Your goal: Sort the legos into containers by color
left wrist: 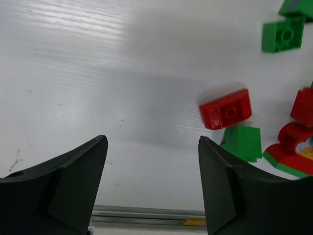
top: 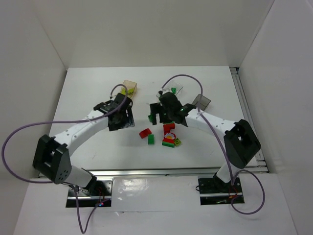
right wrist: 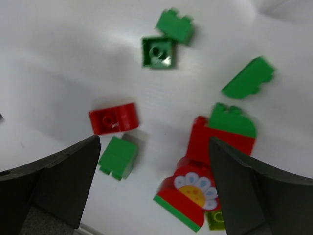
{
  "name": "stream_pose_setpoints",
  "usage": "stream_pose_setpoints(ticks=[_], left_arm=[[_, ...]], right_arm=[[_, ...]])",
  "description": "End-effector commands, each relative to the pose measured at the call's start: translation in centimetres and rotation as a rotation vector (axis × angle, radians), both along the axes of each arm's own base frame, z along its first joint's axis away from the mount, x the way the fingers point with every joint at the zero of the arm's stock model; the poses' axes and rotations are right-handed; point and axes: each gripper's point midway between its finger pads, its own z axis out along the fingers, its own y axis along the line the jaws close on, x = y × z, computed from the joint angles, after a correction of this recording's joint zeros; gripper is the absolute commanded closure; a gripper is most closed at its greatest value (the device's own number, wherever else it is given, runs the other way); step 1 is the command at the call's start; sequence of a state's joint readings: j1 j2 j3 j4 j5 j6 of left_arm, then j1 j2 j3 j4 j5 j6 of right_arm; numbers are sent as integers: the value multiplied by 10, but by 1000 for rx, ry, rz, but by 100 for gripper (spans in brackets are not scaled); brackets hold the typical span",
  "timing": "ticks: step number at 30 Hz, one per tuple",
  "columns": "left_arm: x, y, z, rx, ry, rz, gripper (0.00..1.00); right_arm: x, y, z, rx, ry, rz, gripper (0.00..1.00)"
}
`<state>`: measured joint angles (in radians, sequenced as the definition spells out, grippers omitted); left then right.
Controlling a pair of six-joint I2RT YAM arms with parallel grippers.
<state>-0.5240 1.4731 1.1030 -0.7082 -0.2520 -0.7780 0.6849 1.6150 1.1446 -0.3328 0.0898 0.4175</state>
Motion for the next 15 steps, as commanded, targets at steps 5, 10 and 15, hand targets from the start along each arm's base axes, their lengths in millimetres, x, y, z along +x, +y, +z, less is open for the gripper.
stream_pose_setpoints(ticks=[5,10,15], left_arm=[[11,57,46,14,-106,220,17],[14,61,41,21,-92,218,17],[16,57,37,5,-84,209,17]], right_arm=[[-57,47,-14,-11,40,189,0],[-90,60,-34,-31,84,230,0],[-98,71,-48,-51,112,187,9]])
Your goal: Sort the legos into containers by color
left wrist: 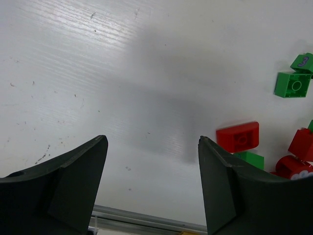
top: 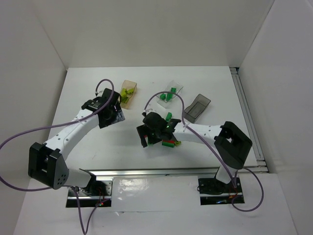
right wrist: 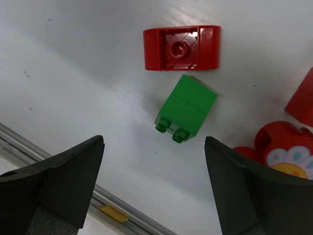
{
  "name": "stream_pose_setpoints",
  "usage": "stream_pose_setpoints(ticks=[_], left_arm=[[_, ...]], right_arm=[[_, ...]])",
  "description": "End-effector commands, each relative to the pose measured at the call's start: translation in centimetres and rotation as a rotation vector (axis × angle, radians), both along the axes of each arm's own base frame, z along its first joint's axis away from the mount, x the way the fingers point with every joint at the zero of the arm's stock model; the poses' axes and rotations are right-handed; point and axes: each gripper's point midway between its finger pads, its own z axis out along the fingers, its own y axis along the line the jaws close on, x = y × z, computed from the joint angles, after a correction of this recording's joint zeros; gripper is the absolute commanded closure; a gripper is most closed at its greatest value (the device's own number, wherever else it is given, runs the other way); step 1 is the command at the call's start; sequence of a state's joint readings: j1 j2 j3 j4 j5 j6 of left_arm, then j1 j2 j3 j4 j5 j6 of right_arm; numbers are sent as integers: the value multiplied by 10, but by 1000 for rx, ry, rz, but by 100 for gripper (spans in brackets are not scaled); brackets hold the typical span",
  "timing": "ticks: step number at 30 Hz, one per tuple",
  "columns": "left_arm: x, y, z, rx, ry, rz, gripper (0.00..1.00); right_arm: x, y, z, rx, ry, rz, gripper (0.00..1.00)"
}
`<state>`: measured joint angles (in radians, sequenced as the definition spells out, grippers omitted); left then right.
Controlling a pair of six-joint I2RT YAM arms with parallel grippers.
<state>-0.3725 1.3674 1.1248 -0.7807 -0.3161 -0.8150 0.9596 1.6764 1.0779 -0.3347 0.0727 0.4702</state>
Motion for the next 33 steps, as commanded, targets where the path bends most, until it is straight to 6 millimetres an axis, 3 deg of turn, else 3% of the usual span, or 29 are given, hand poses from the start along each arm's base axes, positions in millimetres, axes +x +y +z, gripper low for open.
stream_pose_setpoints(ticks=[1,4,8,10,12,15,18,20,22,25,26,31,33], left_arm=[[6,-2,4,-14,-18,7,17],[9,0,2,-17,-28,17,17],[8,4,-1,-14,-20,27,17],[10,3,-3,-14,-20,27,17],[11,6,-3,-14,-20,37,17],[15,4,1,-20,-37,37,17],[16,10,1,-23,-34,46,17],[18,7,5,-34,-39,31,17],[17,-1,1,-57,-20,-20,17],[17,-15,-3,-96,3,-122,16],[18,-19,-2,-107,-3,-141,16],[18,-31,-5,-146,0,-234,16],[18,-33,-9,-147,12,-248,16]], right_arm=[[3,6,-4,-3,-3,-59,11],[5,6,-15,-21,7,-72,20],[14,8,-20,-57,-6,-93,26],[20,5,-20,-77,-28,-113,35],[23,3,-17,-89,-41,-125,52],[32,5,-4,-85,-82,-139,69],[43,-1,20,-59,-130,-155,77],[47,-6,31,-43,-138,-156,78],[58,-11,55,24,-173,-136,78],[56,-19,77,154,-185,0,77],[48,-7,89,251,-178,99,76],[42,-17,101,349,-131,281,74],[40,-22,95,329,-111,304,74]])
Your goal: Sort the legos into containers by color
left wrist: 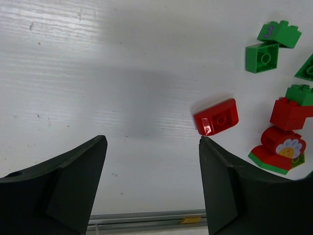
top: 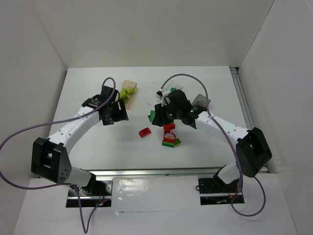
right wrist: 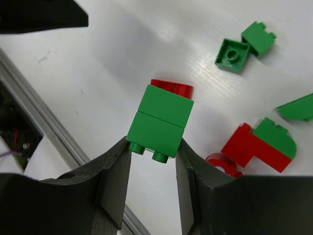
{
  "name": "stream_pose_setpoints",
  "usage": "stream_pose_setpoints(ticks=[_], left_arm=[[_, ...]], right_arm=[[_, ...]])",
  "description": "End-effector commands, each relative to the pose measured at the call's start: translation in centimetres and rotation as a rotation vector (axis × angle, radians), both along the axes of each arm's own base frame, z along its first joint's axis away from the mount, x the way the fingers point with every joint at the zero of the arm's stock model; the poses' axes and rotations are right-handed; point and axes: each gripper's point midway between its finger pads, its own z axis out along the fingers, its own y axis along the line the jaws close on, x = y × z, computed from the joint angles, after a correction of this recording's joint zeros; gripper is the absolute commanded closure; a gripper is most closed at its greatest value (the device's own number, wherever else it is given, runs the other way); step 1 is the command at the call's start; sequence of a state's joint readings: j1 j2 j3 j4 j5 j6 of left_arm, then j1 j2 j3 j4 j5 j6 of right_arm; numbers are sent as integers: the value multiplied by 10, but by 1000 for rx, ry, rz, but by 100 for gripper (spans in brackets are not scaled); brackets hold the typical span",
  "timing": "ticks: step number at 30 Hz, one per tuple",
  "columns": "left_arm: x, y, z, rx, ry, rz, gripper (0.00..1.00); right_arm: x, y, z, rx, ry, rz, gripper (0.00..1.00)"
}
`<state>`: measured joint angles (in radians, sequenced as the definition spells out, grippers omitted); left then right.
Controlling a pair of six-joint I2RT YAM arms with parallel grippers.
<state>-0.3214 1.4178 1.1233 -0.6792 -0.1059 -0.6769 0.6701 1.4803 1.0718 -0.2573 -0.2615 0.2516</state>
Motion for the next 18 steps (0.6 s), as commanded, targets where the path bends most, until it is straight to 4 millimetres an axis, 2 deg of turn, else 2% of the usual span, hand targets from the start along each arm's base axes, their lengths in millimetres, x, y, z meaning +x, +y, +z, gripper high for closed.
stream_pose_setpoints(ticks=[1,5,8,10,11,12,13,14,15,16,18], left_arm=[[3,-10,-4,-21,1,-87,16],[9,-14,-7,-28,3,-116,16],[13,-21,-4,-51,-11,-154,16],[7,-46,2,-162,-32,-287,15],[13,-56,12,-221,-91,-340,15],[4,-75,23,-321,-109,-443,13],[-1,-85,33,-380,-139,-503,12],[-7,-89,43,-433,-172,-538,12],[-14,-103,61,-521,-227,-635,12],[-19,-108,70,-556,-261,-685,12],[-43,-120,88,-673,-302,-809,12]], right_arm=[[-17,17,6,51,-4,206,74],[-8,12,8,43,-15,186,74],[0,13,18,52,-32,187,74],[-2,13,12,42,-2,225,74],[-6,14,15,51,4,250,74],[-1,9,19,59,-1,257,76],[-6,5,17,64,33,266,76],[-12,4,19,91,55,306,76],[-10,-5,28,111,44,306,76],[-16,-9,32,126,68,316,76],[-25,-16,50,201,73,363,76]])
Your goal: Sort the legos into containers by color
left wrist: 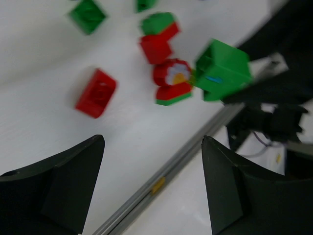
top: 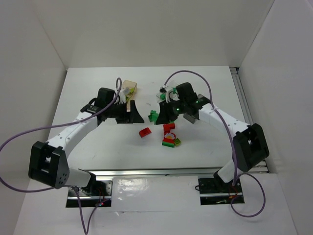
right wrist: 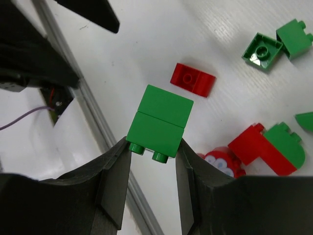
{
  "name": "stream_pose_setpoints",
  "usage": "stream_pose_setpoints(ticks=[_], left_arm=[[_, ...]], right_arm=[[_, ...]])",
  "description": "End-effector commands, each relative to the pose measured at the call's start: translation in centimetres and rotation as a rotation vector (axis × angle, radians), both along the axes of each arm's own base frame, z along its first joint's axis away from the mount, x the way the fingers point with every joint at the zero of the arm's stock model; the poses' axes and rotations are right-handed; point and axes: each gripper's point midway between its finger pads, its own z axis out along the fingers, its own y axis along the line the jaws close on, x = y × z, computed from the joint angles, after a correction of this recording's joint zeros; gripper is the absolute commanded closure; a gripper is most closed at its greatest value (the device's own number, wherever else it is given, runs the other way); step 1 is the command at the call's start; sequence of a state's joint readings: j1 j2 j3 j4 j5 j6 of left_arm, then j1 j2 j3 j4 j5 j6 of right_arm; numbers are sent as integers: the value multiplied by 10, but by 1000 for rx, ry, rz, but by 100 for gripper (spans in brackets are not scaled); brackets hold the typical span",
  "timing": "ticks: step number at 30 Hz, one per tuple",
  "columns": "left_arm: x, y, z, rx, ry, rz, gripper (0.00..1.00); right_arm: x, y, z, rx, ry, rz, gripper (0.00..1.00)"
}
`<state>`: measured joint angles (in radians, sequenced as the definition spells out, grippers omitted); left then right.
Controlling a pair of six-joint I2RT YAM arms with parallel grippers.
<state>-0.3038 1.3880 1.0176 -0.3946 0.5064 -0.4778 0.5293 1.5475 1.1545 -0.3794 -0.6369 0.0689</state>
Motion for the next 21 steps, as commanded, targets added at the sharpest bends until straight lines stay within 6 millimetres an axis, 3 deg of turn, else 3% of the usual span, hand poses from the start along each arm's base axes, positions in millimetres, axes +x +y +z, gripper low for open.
stream_pose_setpoints(ticks=[1,4,7,15,21], left_arm=[[-30,-37,70,-308,-224,-326,12],[-48,-44,82,-411,-244,-447,12],[-57,-47,76,-458,-220,-501,9],[-48,-55,84,-544,-234,-555,8],[-53,-72,93,-557,-281,-633,9]], right_arm=[[-23,-8,48,142,2,122,76],[-41,-9,61,213,37,174,76],[-51,-10,70,270,48,210,76],[-66,-10,79,305,61,294,76],[-71,-10,84,324,57,325,76]])
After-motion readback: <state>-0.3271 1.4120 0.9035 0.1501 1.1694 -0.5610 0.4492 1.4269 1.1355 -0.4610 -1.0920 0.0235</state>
